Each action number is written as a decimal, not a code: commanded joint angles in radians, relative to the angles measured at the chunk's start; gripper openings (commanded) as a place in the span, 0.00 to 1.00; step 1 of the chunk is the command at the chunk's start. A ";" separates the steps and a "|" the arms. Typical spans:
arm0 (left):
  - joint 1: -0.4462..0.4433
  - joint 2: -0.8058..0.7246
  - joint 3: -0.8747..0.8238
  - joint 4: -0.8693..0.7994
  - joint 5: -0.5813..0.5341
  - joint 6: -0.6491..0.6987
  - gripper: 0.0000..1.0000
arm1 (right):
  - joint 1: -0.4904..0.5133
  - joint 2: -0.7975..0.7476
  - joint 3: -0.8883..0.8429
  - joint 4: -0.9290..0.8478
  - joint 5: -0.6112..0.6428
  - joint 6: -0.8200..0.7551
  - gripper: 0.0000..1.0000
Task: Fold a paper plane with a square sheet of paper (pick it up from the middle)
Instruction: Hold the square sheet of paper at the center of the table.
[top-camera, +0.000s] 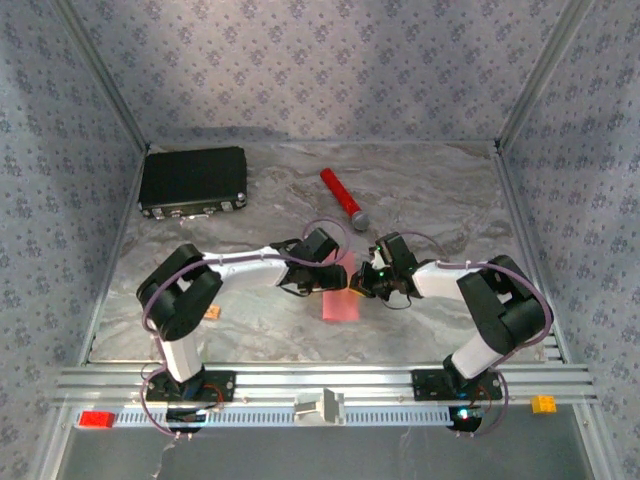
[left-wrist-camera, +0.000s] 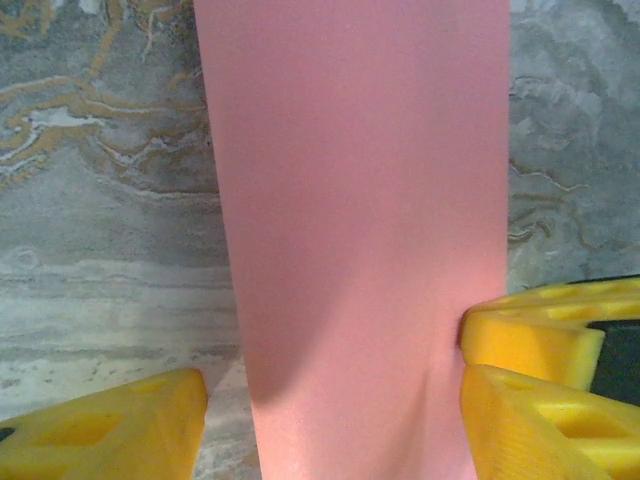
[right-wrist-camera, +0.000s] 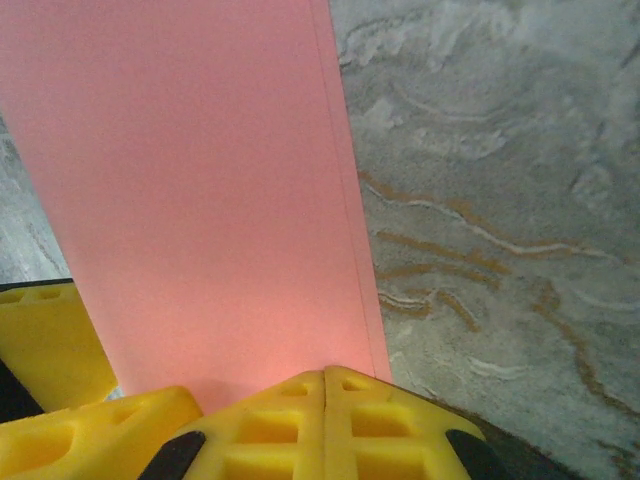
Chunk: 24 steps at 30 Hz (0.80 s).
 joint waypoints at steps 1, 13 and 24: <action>0.004 -0.066 -0.059 0.091 0.024 -0.019 0.70 | 0.003 -0.001 -0.019 -0.071 0.054 0.006 0.01; 0.053 -0.109 -0.214 0.361 0.157 -0.082 0.60 | 0.002 -0.001 -0.014 -0.086 0.058 0.016 0.00; 0.055 -0.077 -0.213 0.333 0.133 -0.077 0.49 | 0.002 -0.003 -0.011 -0.087 0.052 0.022 0.00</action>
